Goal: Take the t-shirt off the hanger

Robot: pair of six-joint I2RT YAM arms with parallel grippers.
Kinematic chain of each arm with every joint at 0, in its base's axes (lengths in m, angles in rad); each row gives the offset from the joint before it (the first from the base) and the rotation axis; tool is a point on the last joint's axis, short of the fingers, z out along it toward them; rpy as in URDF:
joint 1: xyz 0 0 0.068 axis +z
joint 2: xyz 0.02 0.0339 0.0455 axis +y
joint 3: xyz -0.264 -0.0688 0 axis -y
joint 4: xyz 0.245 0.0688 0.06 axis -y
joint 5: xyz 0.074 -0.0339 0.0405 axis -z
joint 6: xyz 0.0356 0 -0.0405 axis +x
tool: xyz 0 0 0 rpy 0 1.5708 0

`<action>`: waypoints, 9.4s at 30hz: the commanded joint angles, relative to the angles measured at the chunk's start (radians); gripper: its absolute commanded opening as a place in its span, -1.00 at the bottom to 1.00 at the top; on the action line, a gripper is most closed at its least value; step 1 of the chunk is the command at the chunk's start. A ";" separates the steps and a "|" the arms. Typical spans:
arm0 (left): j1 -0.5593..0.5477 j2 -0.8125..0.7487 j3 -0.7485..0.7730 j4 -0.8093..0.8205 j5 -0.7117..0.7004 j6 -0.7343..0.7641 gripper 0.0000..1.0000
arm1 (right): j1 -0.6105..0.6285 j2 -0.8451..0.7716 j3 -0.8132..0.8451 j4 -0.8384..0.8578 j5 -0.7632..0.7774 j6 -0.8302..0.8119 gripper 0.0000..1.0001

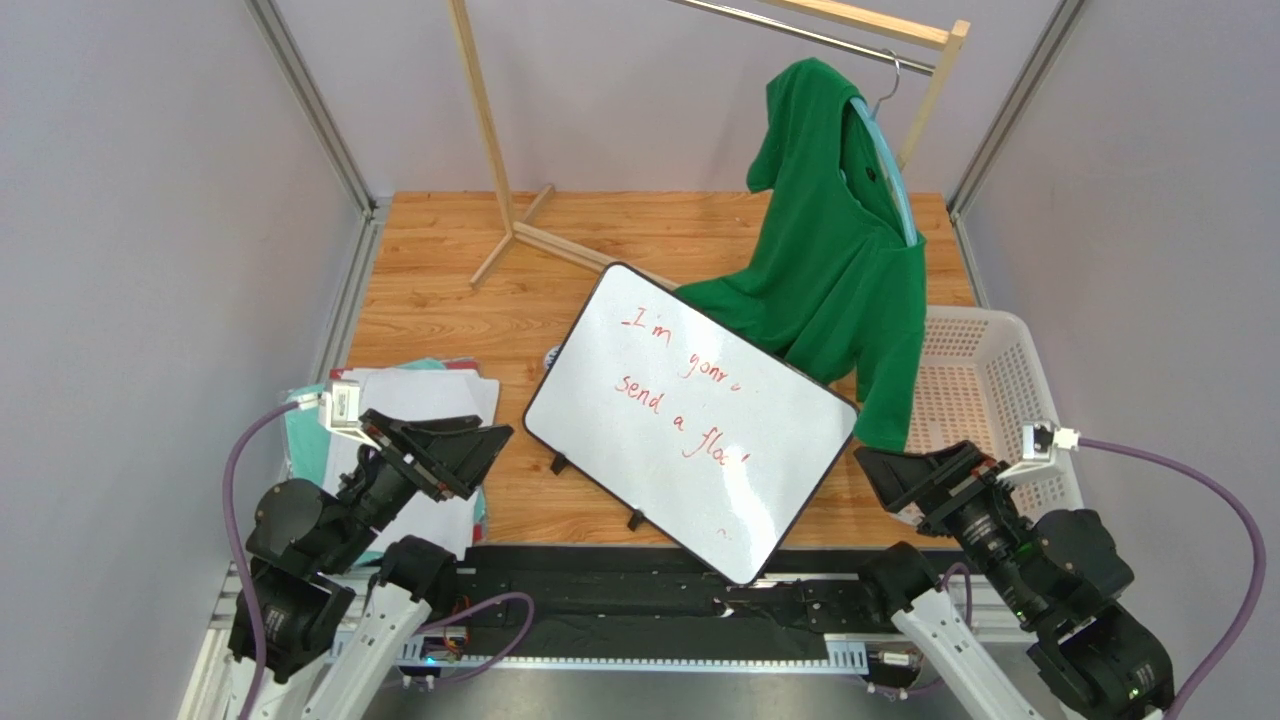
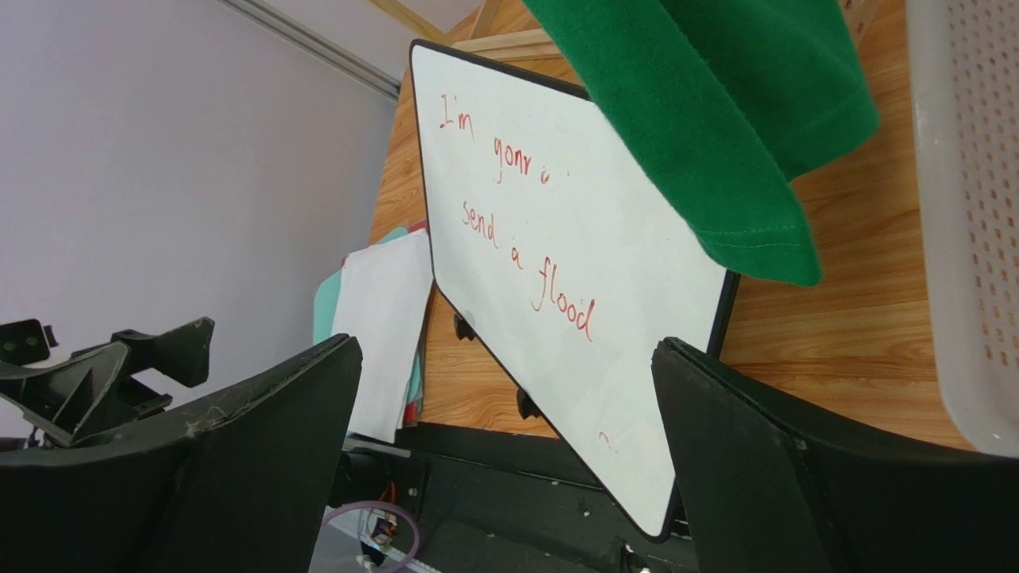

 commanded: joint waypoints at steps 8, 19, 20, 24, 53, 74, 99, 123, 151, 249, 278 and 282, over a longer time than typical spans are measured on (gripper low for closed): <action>0.004 0.012 -0.033 0.033 0.144 0.025 0.99 | -0.006 0.266 0.249 -0.075 0.078 -0.327 1.00; 0.004 0.107 0.001 0.017 0.245 0.054 0.99 | -0.006 0.616 0.642 -0.058 0.265 -0.499 1.00; 0.004 0.112 0.007 0.014 0.248 0.058 0.99 | -0.006 0.625 0.655 -0.040 0.265 -0.511 1.00; 0.004 0.111 0.036 -0.010 0.253 0.074 0.98 | -0.006 0.729 0.759 -0.004 0.273 -0.565 0.98; 0.006 0.104 0.064 -0.078 0.264 0.089 0.96 | -0.008 0.972 0.804 0.160 0.406 -0.834 0.25; 0.004 0.107 0.080 -0.079 0.297 0.074 0.90 | -0.082 0.950 0.581 0.482 0.304 -0.917 -0.54; 0.006 0.111 0.080 -0.078 0.304 0.066 0.87 | -0.082 0.800 0.179 1.180 0.267 -0.771 -1.00; 0.004 0.133 0.031 -0.030 0.320 0.058 0.86 | -0.083 0.849 0.142 1.059 0.149 -0.599 -1.00; 0.006 0.127 0.005 0.010 0.350 0.029 0.86 | -0.083 1.094 0.836 0.373 0.164 -0.763 0.10; 0.006 0.169 0.039 0.001 0.342 0.045 0.85 | -0.089 0.803 0.002 1.601 -0.066 -0.809 -1.00; 0.006 0.196 0.156 -0.047 0.072 0.137 0.74 | -0.025 1.252 0.480 1.191 -0.543 -1.206 -1.00; 0.004 0.255 0.211 -0.027 0.023 0.166 0.71 | 0.047 1.363 0.582 1.168 -0.548 -1.228 -1.00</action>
